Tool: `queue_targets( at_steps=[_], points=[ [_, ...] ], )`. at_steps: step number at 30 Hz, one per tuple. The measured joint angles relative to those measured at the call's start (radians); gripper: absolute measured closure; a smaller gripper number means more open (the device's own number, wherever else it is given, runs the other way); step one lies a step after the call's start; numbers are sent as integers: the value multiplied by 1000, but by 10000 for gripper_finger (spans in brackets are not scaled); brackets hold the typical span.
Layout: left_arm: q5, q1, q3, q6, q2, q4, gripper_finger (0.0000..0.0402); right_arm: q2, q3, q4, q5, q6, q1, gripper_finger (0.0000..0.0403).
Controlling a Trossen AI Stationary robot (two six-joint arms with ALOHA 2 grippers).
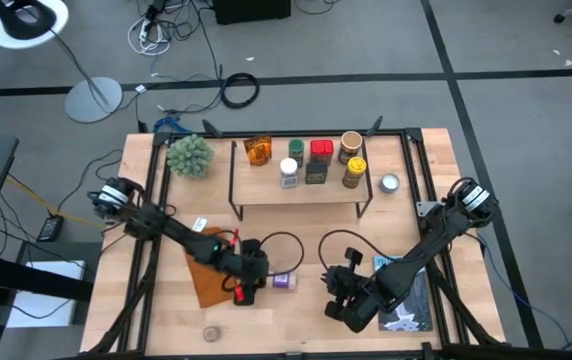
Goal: Shelf spices
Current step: Put the black seasoning bottle on the shelf
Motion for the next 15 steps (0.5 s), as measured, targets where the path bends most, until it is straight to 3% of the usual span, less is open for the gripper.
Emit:
queue_targets(
  at_steps=[6,15],
  points=[
    [63,22,2,4,-3,-46,216,0,0,1,10,-1,-23,364],
    [49,47,174,112,-2,-260,218,0,0,1,-12,-10,-88,360]
  ],
)
